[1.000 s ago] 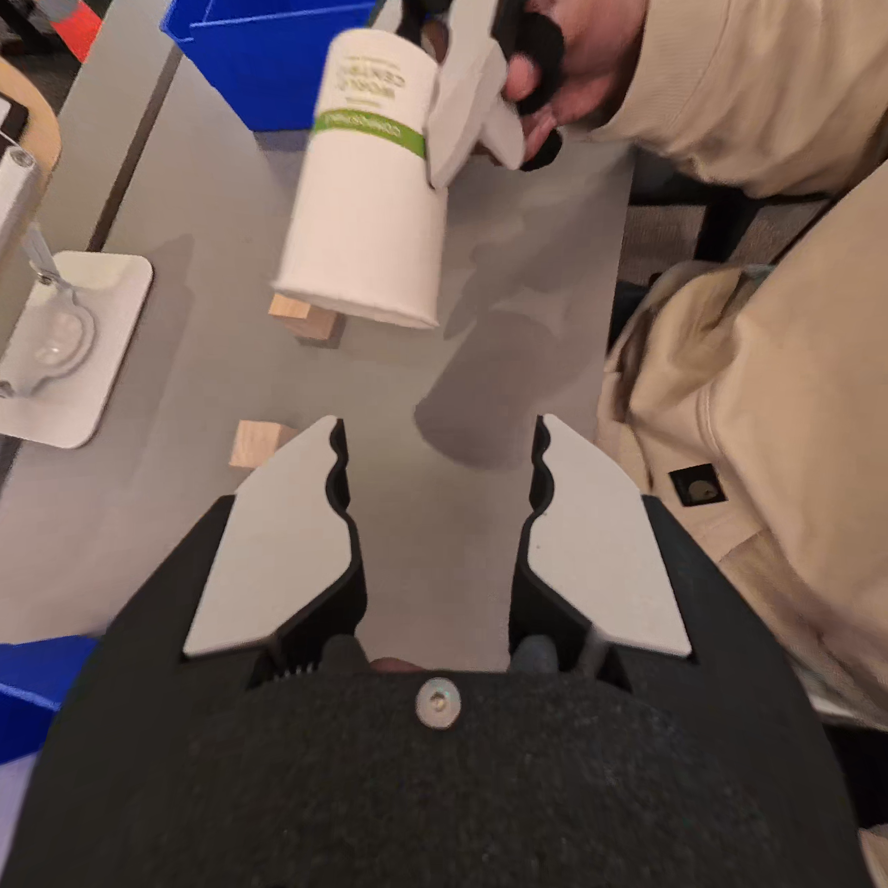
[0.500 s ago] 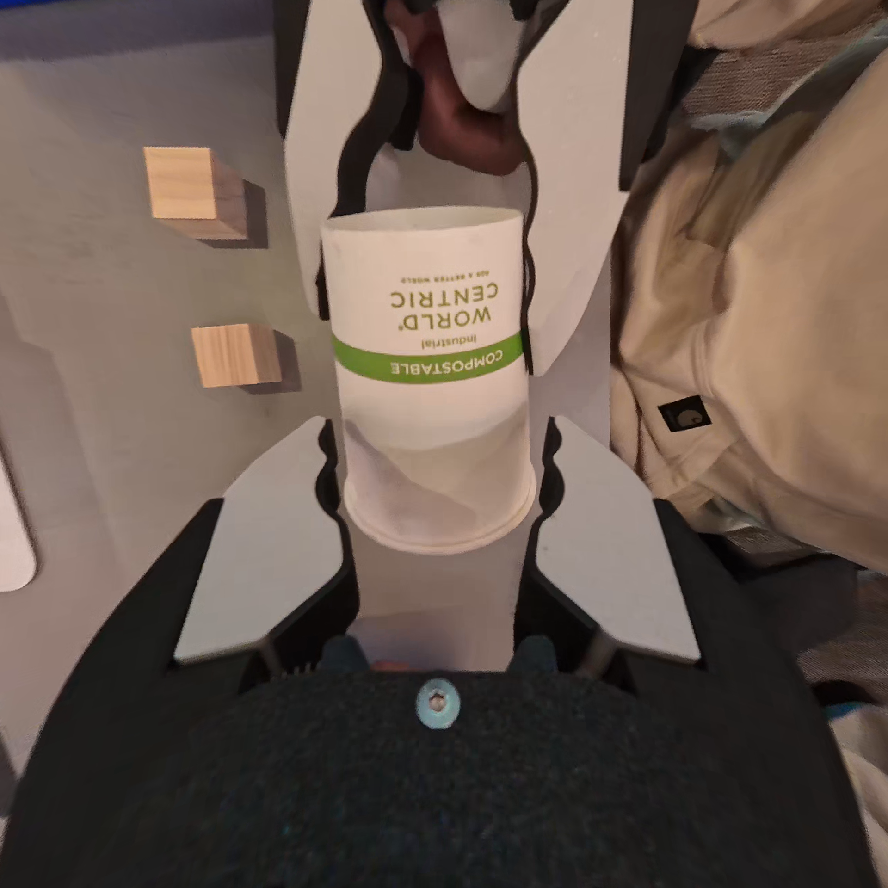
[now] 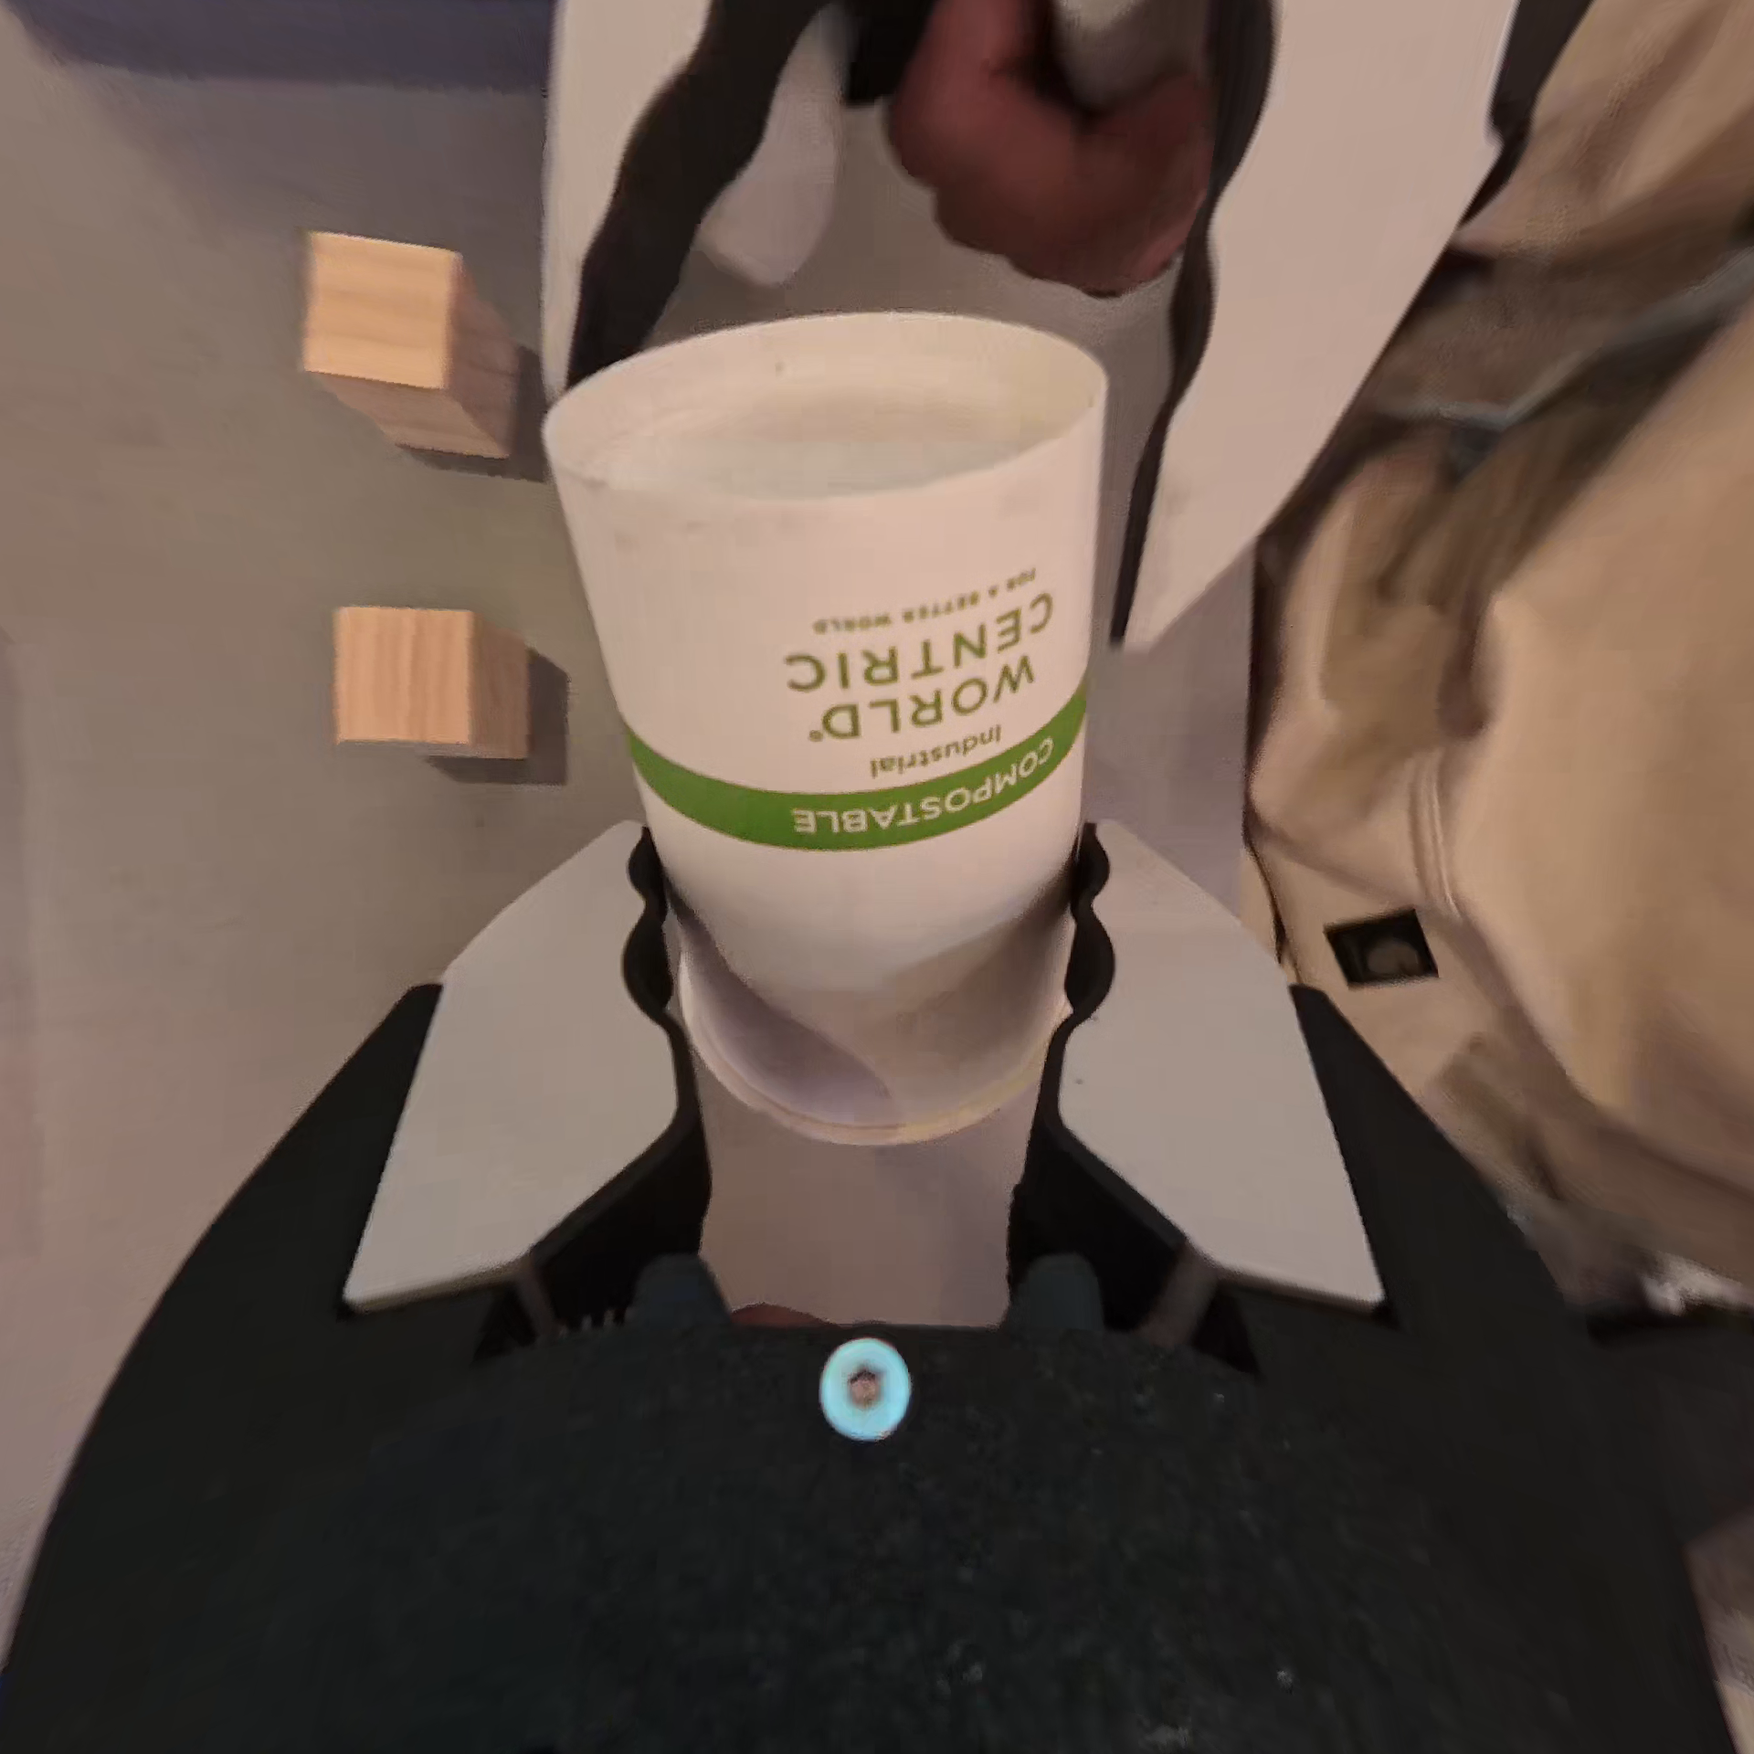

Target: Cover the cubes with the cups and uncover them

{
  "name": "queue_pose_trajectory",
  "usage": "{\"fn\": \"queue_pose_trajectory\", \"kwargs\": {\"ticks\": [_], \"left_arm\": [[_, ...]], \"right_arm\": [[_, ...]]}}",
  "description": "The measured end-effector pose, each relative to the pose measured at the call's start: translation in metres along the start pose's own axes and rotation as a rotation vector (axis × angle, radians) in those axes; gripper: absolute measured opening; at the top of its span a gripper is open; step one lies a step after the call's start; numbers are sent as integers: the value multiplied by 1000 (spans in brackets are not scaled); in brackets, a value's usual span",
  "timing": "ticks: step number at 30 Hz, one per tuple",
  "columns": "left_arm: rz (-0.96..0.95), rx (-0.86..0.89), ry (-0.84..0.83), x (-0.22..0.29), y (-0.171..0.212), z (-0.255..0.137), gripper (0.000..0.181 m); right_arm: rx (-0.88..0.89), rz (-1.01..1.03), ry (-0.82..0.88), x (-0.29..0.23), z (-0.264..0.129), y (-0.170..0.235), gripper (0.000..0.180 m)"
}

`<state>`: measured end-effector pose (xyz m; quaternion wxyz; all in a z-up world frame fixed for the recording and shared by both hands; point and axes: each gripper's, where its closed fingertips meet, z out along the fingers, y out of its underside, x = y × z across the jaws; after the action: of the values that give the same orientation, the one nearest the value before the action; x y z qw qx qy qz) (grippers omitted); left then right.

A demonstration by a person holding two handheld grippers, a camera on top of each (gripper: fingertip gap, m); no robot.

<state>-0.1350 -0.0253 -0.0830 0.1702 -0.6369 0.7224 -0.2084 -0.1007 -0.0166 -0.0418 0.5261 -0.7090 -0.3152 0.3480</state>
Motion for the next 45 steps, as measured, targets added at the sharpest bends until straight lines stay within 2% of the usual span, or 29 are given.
{"fn": "queue_pose_trajectory", "kwargs": {"ticks": [1,5,9,12,15,21,26,36,38,42,45], "left_arm": [[-46,64,-34,-3,1,-3,82],[-322,307,-374,-39,25,-23,82],[-755,522,-814,-88,87,-63,82],[-832,524,-1028,-114,122,-81,82],[-871,486,-1141,-137,140,-86,82],[-970,362,-1166,-154,174,-55,82],[-1042,340,-1053,-147,183,-28,83],[-1021,298,-1040,-134,194,-23,84],[-999,277,-1063,-130,196,-25,91],[-932,270,-1080,-98,183,-36,97],[-893,357,-1043,-39,161,-42,93]], "right_arm": [[16,-5,29,5,-6,-4,86],[20,34,49,13,-20,-6,85],[4,88,42,15,-22,11,82],[-23,116,37,16,-19,24,80],[-28,103,20,10,-17,22,79],[-37,66,10,1,-17,22,77],[-51,71,0,0,-14,25,76],[-72,65,-16,-4,-12,29,76],[-71,61,-22,-5,-13,29,76],[-61,76,2,-9,-22,35,77],[-11,83,15,-23,-34,45,76]]}}
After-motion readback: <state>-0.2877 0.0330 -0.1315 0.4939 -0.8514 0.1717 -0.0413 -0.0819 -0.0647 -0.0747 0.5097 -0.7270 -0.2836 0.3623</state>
